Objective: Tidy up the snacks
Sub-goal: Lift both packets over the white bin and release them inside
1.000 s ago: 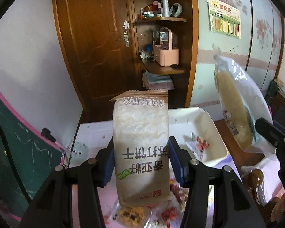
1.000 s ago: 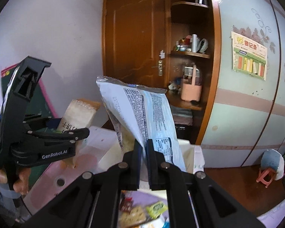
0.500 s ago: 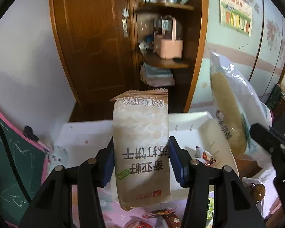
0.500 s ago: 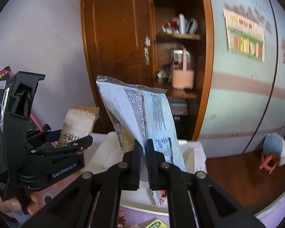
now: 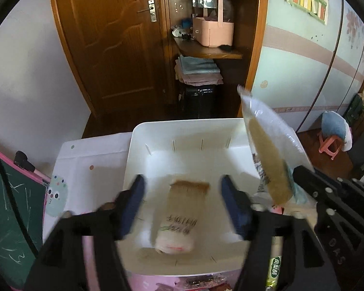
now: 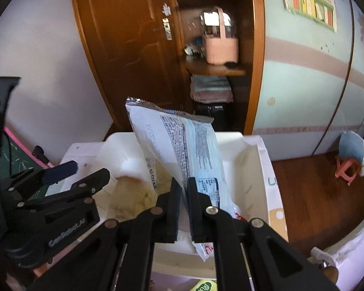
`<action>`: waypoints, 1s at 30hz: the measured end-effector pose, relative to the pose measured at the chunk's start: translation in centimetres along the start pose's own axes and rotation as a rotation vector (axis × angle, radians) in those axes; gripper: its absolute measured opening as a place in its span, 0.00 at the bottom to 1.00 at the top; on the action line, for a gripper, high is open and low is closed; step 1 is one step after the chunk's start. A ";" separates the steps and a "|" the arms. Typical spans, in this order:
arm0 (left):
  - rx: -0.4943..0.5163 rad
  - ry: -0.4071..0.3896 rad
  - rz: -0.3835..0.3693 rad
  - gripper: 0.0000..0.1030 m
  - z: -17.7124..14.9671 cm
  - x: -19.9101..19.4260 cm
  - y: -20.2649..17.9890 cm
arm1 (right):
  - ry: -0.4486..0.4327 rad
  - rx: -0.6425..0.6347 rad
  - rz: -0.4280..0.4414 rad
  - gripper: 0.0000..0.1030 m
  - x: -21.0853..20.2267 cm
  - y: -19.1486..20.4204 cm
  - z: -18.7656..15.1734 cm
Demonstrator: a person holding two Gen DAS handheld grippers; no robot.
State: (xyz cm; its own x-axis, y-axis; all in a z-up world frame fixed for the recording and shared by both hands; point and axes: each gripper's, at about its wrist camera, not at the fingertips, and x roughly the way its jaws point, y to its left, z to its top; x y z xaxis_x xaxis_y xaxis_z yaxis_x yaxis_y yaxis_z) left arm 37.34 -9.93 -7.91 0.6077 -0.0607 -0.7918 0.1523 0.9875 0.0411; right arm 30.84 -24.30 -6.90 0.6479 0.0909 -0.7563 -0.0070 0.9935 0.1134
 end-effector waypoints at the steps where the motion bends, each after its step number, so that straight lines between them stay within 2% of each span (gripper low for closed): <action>1: -0.004 -0.002 0.009 0.78 0.0 0.1 0.0 | 0.018 0.007 0.013 0.10 0.4 0.0 -0.1; 2: -0.007 -0.003 0.015 0.83 0.0 0.2 -0.1 | 0.027 0.010 0.019 0.10 0.6 0.0 -0.2; 6: -0.008 0.005 0.015 0.85 -0.6 0.4 0.1 | 0.032 0.007 0.040 0.12 0.6 0.3 -0.5; 9: -0.016 0.018 0.014 0.85 -1.2 0.4 0.5 | 0.030 -0.001 0.022 0.20 0.2 0.5 -0.8; 11: -0.023 0.020 0.011 0.85 -1.5 0.2 0.8 | 0.029 -0.004 0.008 0.30 0.1 0.5 -0.9; 14: -0.031 0.023 0.000 0.85 -1.9 -0.3 1.1 | 0.033 0.001 0.004 0.36 -0.1 0.4 -1.3; 21: -0.047 0.036 -0.009 0.86 -2.5 -1.5 1.3 | 0.056 0.021 0.026 0.38 -0.9 0.2 -2.0; 30: -0.041 0.039 -0.009 0.87 -3.6 -2.9 1.4 | 0.047 0.015 0.029 0.44 -2.4 0.5 -2.8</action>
State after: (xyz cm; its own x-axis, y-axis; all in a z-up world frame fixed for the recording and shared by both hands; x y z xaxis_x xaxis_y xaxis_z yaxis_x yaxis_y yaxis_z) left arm 33.02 -7.81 -7.77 0.5757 -0.0644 -0.8151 0.1250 0.9921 0.0099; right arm 27.19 -23.78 -6.80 0.6109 0.1234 -0.7821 -0.0135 0.9892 0.1456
